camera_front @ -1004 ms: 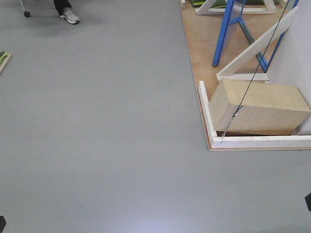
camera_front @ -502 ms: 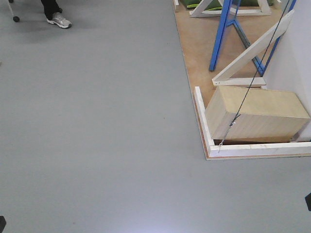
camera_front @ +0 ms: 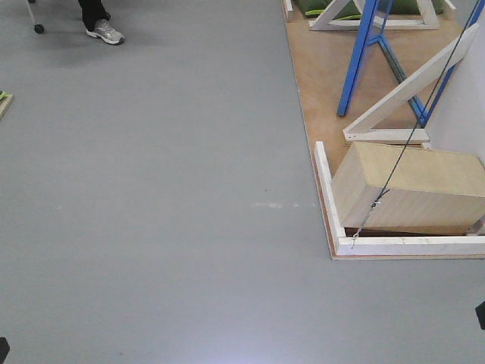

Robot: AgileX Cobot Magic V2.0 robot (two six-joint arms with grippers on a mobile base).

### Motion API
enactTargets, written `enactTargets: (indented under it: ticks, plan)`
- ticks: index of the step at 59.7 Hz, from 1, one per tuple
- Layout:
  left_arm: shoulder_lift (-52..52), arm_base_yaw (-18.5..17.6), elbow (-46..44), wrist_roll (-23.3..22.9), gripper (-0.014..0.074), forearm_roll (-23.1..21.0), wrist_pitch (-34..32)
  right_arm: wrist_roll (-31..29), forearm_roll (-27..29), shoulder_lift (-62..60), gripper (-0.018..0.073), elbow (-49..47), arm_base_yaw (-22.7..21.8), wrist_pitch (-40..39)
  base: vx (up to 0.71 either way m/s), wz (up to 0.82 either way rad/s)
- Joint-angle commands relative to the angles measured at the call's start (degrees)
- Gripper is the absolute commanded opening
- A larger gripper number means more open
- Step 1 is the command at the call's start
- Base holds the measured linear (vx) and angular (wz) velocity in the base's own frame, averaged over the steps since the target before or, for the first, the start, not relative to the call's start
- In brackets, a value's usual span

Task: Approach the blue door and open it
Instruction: 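Drive the base forward toward the blue-framed door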

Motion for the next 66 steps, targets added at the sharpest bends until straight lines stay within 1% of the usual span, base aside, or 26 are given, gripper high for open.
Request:
enactTargets:
  ticks: [1,66]
  plan:
    - [-0.57,-0.08,-1.81,-0.23,0.0071,0.09,-4.6,-0.52,-0.17,-0.55,-0.0004,0.53,-0.13,-4.71,0.03,0.03]
    - [-0.57,-0.08,-1.81,-0.23,0.0071,0.09,-4.6,-0.52,-0.17,-0.55,-0.0004,0.53,-0.13,-4.71,0.06,0.06]
